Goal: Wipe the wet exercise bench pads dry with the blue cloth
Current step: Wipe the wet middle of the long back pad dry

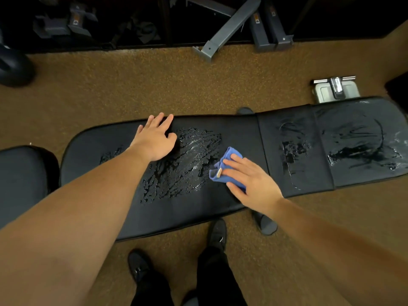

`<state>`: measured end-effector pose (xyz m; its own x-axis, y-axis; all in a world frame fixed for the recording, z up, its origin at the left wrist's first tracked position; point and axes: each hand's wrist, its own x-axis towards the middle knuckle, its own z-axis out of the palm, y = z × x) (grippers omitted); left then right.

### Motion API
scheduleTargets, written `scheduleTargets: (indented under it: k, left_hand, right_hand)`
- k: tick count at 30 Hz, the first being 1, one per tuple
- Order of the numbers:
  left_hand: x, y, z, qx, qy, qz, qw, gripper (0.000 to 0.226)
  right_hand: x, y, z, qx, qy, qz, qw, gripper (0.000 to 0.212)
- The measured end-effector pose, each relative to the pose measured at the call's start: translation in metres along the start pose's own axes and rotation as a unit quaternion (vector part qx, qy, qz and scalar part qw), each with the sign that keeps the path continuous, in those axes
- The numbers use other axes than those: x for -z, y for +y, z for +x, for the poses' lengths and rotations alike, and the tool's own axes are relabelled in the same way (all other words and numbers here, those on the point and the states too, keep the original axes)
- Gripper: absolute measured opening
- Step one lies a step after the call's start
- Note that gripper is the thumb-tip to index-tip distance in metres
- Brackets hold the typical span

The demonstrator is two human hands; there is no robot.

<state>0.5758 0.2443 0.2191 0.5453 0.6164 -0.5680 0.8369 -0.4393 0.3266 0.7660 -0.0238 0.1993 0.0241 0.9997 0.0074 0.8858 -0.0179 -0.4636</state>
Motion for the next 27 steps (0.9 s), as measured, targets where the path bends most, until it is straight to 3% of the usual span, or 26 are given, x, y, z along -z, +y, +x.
scheduleTargets:
  k: [8, 10, 14, 16, 20, 22, 24, 27]
  left_hand:
    - [0.000, -0.004, 0.001, -0.008, 0.000, 0.005, 1.000, 0.062]
    - [0.001, -0.006, 0.001, -0.012, -0.002, 0.005, 1.000, 0.061]
    - [0.002, -0.008, 0.002, -0.013, 0.000, -0.001, 1.000, 0.061]
    - [0.002, -0.008, 0.002, -0.012, 0.001, -0.002, 1.000, 0.061]
    - [-0.002, -0.006, 0.003, -0.012, 0.012, -0.003, 1.000, 0.062]
    - [-0.004, -0.006, 0.004, -0.013, 0.020, -0.006, 1.000, 0.063]
    - [-0.006, -0.007, 0.004, -0.012, 0.025, -0.011, 1.000, 0.063]
    - [-0.007, -0.008, 0.006, -0.011, 0.032, -0.013, 0.999, 0.064]
  right_hand:
    - [-0.065, -0.077, -0.067, 0.100, 0.001, 0.128, 0.987, 0.032]
    - [-0.059, -0.088, -0.059, 0.064, 0.028, 0.175, 0.982, 0.038]
    - [-0.002, -0.069, -0.004, -0.142, 0.134, 0.277, 0.941, 0.041]
    - [0.034, -0.042, 0.027, -0.179, 0.184, 0.246, 0.935, 0.043]
    - [0.081, 0.005, 0.082, -0.126, 0.218, 0.114, 0.961, 0.041]
    - [0.074, 0.027, 0.096, -0.069, 0.173, 0.050, 0.981, 0.040]
    - [0.057, 0.046, 0.096, -0.017, 0.079, -0.025, 0.996, 0.043]
    - [0.044, 0.064, 0.098, -0.010, 0.026, -0.109, 0.994, 0.040]
